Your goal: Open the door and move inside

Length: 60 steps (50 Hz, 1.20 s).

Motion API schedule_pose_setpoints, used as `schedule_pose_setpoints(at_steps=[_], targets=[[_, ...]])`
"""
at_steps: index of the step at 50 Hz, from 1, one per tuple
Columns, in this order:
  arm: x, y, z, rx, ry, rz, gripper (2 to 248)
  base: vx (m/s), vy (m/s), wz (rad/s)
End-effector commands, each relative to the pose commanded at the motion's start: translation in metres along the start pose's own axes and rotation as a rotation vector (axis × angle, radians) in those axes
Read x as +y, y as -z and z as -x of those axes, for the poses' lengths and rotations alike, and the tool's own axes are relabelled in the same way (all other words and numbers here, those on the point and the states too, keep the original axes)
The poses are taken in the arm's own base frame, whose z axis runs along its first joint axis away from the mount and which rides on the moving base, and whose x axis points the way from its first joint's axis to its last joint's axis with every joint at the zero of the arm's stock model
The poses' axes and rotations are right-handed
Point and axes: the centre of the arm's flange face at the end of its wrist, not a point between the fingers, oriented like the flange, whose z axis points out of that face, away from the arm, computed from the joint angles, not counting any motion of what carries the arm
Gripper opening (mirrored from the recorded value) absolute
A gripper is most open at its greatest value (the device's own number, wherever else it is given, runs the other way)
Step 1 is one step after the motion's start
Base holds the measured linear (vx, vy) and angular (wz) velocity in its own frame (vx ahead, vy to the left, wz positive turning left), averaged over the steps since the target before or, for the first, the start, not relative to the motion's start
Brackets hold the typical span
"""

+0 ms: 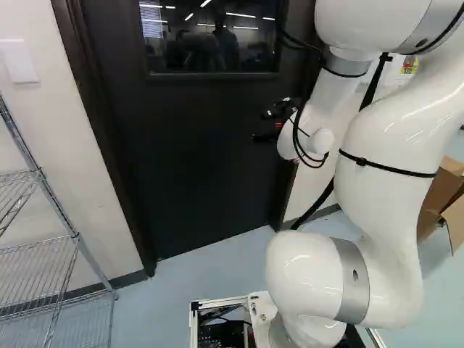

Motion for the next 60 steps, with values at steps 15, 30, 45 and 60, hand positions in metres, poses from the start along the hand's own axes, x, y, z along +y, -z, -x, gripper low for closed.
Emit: schedule_pose_setpoints(at_steps=[15,30,45,60], targets=[[0.002,0.012,-0.014,0.025,0.015,0.016,247,0.000,0.000,0.000],[0.003,0.023,-0.028,0.051,0.030,0.032,247,0.000,0.000,0.000],[0.007,0.030,-0.043,0.080,0.047,0.046,247,0.000,0.000,0.000],[0.011,0.036,-0.057,0.107,0.064,0.061,247,0.000,0.000,0.000]])
